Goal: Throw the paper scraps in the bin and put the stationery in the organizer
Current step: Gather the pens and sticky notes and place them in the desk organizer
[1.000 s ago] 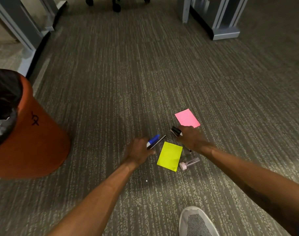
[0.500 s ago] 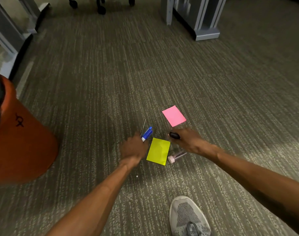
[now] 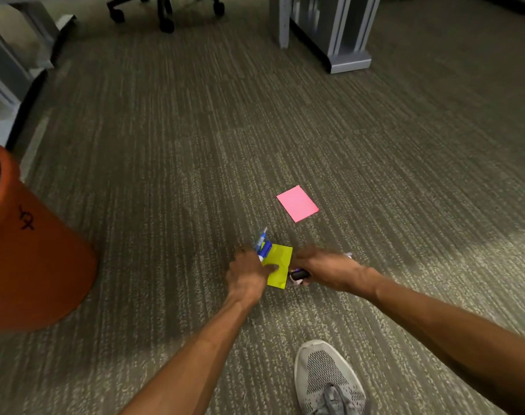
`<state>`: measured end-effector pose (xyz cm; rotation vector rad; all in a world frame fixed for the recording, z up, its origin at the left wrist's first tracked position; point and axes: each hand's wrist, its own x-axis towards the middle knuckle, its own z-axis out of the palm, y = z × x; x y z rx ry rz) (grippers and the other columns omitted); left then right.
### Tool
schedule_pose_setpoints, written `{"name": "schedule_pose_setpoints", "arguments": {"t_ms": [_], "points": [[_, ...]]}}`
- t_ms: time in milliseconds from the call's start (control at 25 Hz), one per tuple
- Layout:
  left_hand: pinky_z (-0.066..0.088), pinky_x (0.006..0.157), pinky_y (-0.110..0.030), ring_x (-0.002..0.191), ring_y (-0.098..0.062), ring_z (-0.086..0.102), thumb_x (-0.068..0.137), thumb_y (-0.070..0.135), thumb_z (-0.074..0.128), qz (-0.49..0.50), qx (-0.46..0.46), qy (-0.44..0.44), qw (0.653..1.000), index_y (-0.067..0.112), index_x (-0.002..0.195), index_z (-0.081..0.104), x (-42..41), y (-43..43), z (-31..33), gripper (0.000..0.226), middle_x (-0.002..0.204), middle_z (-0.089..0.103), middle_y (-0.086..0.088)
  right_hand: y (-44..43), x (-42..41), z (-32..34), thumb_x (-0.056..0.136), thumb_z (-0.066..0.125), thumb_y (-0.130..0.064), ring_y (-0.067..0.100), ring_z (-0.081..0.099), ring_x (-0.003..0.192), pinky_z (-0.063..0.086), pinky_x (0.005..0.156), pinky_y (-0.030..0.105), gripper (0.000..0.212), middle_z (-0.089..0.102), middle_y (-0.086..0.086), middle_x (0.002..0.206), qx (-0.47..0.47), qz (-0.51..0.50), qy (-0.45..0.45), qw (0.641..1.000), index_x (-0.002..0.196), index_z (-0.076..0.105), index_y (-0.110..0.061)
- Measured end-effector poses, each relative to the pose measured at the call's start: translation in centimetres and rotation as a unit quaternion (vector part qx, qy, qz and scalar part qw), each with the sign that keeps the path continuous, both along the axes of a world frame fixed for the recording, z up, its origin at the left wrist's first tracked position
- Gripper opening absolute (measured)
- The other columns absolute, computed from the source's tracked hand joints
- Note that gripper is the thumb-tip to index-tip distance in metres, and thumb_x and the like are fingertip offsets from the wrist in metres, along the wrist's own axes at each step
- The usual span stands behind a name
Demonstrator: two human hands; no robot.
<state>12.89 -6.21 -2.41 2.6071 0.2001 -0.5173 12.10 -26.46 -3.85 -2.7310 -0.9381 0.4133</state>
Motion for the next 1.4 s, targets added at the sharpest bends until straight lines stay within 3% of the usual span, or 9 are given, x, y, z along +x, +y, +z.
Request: {"name": "schedule_pose_setpoints", "arguments": {"t_ms": [240,360,440,560,840,960,1080,1200,1400], "points": [[0.050,0.092,-0.039,0.125,-0.031,0.055,0.074,0.047,0.081,-0.036,0.096,0.014,0.995,0.010,0.133,0.051,0.3,-1.1,0.3,0.075,0.134,0.057,-0.012,-0.6,0.4,-0.8,0.089,0.066,-0.029,0.023,0.056,0.110,0.048,0.091,0.040,0.029,0.060,0.002,0.120,-0.031,-0.015,0.005,0.999,0.115,0.059,-0.020],[0.050,0.093,-0.041,0.124,-0.031,0.056,0.074,0.044,0.082,-0.028,0.101,0.022,0.994,0.009,0.132,0.052,0.4,-1.5,0.6,0.075,0.135,0.056,-0.012,-1.9,0.6,0.1,0.088,0.059,-0.038,0.018,0.056,0.081,0.047,0.071,0.037,0.013,0.060,-0.002,0.094,0.057,-0.114,0.037,0.991,0.093,0.051,-0.029],[0.052,0.090,-0.040,0.120,-0.032,0.061,0.074,0.038,0.084,-0.003,0.063,0.029,0.998,0.009,0.128,0.053,0.6,-1.6,0.5,0.069,0.132,0.061,-0.012,-2.3,1.0,0.5,0.081,0.058,-0.041,0.012,0.051,0.062,0.042,0.056,0.030,0.016,0.056,-0.006,0.076,0.138,-0.253,0.062,0.955,0.084,0.045,-0.031],[0.051,0.090,-0.039,0.119,-0.032,0.062,0.077,0.032,0.081,0.028,0.009,0.054,0.998,0.013,0.128,0.052,0.8,-1.7,0.2,0.062,0.131,0.062,-0.011,-2.3,2.1,0.6,0.083,0.067,-0.033,0.007,0.053,0.062,0.037,0.048,0.022,0.022,0.058,-0.009,0.077,0.214,-0.409,0.092,0.882,0.097,0.052,-0.028],[0.049,0.088,-0.037,0.110,-0.034,0.063,0.090,0.031,0.066,0.119,-0.203,0.021,0.972,0.009,0.118,0.065,4.6,-1.8,0.6,0.036,0.119,0.068,-0.016,-2.3,4.7,0.6,0.084,0.067,-0.027,0.013,0.057,0.044,0.039,0.038,0.020,0.019,0.055,0.000,0.059,0.385,-0.484,0.125,0.776,0.094,0.058,-0.013],[0.046,0.075,-0.035,0.091,-0.029,0.065,0.090,0.029,0.067,0.199,-0.297,-0.013,0.934,0.008,0.098,0.067,6.2,-2.0,0.6,0.022,0.096,0.069,-0.011,-2.8,6.7,0.5,0.079,0.069,-0.043,0.012,0.056,0.044,0.040,0.044,0.026,0.027,0.057,-0.003,0.054,0.363,-0.477,0.105,0.794,0.079,0.057,-0.019],[0.051,0.077,-0.043,0.079,-0.027,0.060,0.091,0.031,0.067,0.243,-0.348,-0.026,0.905,0.008,0.093,0.066,7.3,-2.1,0.6,0.023,0.086,0.064,-0.009,-3.0,9.0,-0.2,0.079,0.077,-0.036,0.010,0.055,0.038,0.040,0.045,0.026,0.029,0.061,-0.002,0.054,0.281,-0.524,0.071,0.801,0.075,0.054,-0.019],[0.051,0.079,-0.040,0.083,-0.026,0.059,0.092,0.032,0.066,0.273,-0.364,-0.011,0.890,0.007,0.099,0.065,8.2,-2.0,0.1,0.026,0.091,0.064,-0.011,-3.2,11.3,-0.6,0.080,0.078,-0.034,0.015,0.065,0.054,0.039,0.048,0.027,0.030,0.069,0.011,0.076,0.225,-0.557,0.057,0.797,0.093,0.059,-0.014],[0.052,0.094,-0.047,0.111,-0.039,0.063,0.096,0.027,0.062,0.288,-0.366,0.007,0.885,-0.001,0.121,0.061,9.4,-2.3,-0.6,0.038,0.118,0.066,-0.024,-2.5,13.5,-1.4,0.077,0.081,-0.035,0.035,0.063,0.105,0.048,0.080,0.038,0.054,0.065,0.018,0.117,0.128,-0.541,0.065,0.829,0.118,0.057,-0.009]]}}
